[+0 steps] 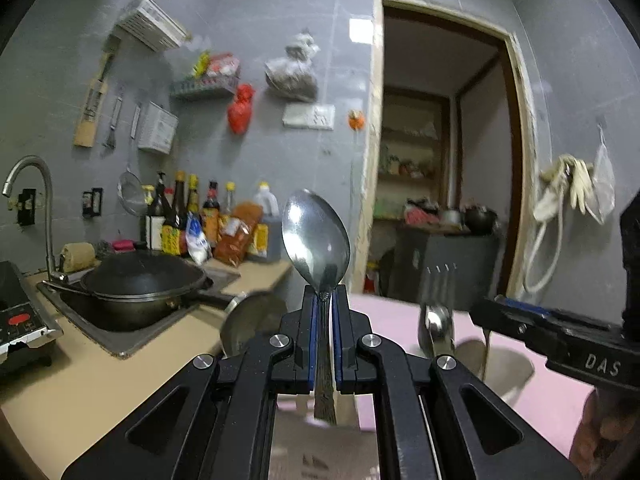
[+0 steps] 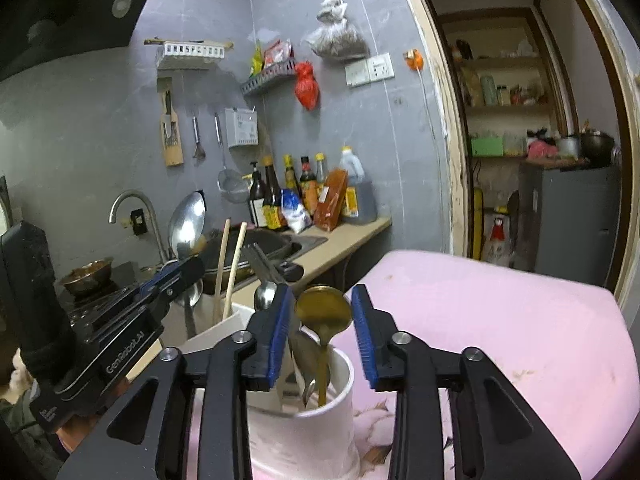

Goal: Organize utensils
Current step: 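Lower both spoons into the basket and open both tools, then withdraw both tools and move them down to the chopsticks on the table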

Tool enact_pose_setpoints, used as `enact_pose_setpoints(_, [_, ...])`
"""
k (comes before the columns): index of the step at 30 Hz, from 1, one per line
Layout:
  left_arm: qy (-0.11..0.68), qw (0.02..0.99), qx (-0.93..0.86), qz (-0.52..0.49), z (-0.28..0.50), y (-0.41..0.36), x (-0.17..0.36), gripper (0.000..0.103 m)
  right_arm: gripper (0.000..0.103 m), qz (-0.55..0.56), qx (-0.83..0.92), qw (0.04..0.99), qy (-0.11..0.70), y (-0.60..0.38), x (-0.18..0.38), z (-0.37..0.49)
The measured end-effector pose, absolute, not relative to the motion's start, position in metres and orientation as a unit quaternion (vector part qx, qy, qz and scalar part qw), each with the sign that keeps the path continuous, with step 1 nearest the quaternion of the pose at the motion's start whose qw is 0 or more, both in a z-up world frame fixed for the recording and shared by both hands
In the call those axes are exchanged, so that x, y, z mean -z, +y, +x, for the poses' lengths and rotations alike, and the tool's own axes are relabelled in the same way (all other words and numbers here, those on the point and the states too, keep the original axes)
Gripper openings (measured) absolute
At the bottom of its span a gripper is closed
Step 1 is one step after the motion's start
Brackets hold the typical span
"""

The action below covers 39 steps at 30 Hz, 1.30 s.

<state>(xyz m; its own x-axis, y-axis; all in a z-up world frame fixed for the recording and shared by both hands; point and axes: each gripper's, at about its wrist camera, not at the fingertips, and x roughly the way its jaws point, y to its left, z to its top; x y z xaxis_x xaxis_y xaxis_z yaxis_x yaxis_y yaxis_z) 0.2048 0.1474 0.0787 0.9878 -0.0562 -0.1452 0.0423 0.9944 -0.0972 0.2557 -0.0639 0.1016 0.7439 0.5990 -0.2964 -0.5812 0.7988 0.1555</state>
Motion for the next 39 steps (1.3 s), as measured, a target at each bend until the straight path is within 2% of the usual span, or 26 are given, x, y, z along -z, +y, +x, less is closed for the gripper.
enact_pose_setpoints(1, [0.084, 0.995, 0.027, -0.044, 0.204, 0.147, -0.078, 0.01, 0.035, 0.028, -0.317, 0.933, 0.169, -0.065, -0.102, 0.255])
enact_pose_setpoints(3, [0.092, 0.994, 0.037, -0.053, 0.2, 0.148, -0.078, 0.029, 0.04, 0.036, -0.316, 0.932, 0.171, -0.069, -0.105, 0.254])
enact_pose_setpoints(5, [0.082, 0.993, 0.047, -0.069, 0.192, 0.151, -0.08, 0.04, 0.044, 0.045, -0.315, 0.932, 0.173, -0.073, -0.109, 0.254])
enact_pose_setpoints(9, [0.078, 0.993, 0.053, -0.067, 0.179, 0.147, -0.094, 0.041, 0.055, 0.054, -0.305, 0.936, 0.168, -0.084, -0.119, 0.25])
enact_pose_setpoints(10, [0.079, 0.993, 0.054, -0.063, 0.176, 0.145, -0.097, 0.042, 0.064, 0.054, -0.302, 0.937, 0.166, -0.086, -0.121, 0.249])
enact_pose_setpoints(12, [0.08, 0.994, 0.057, -0.056, 0.17, 0.14, -0.104, 0.052, 0.076, 0.054, -0.293, 0.942, 0.155, -0.095, -0.127, 0.242])
enact_pose_setpoints(16, [0.08, 0.994, 0.064, -0.048, 0.158, 0.128, -0.112, 0.068, 0.086, 0.052, -0.278, 0.949, 0.142, -0.115, -0.135, 0.229])
enact_pose_setpoints(18, [0.084, 0.993, 0.069, -0.043, 0.153, 0.121, -0.114, 0.081, 0.093, 0.047, -0.268, 0.952, 0.137, -0.127, -0.138, 0.22])
enact_pose_setpoints(20, [0.094, 0.992, 0.08, -0.037, 0.148, 0.114, -0.114, 0.087, 0.097, 0.039, -0.257, 0.957, 0.132, -0.138, -0.14, 0.211])
enact_pose_setpoints(29, [0.16, 0.977, 0.14, -0.029, 0.126, 0.083, -0.078, 0.09, 0.103, 0.036, -0.225, 0.963, 0.142, -0.194, -0.128, 0.165])
enact_pose_setpoints(39, [0.231, 0.956, 0.176, -0.034, 0.095, 0.069, -0.054, 0.09, 0.103, 0.014, -0.193, 0.953, 0.234, -0.231, -0.085, 0.122])
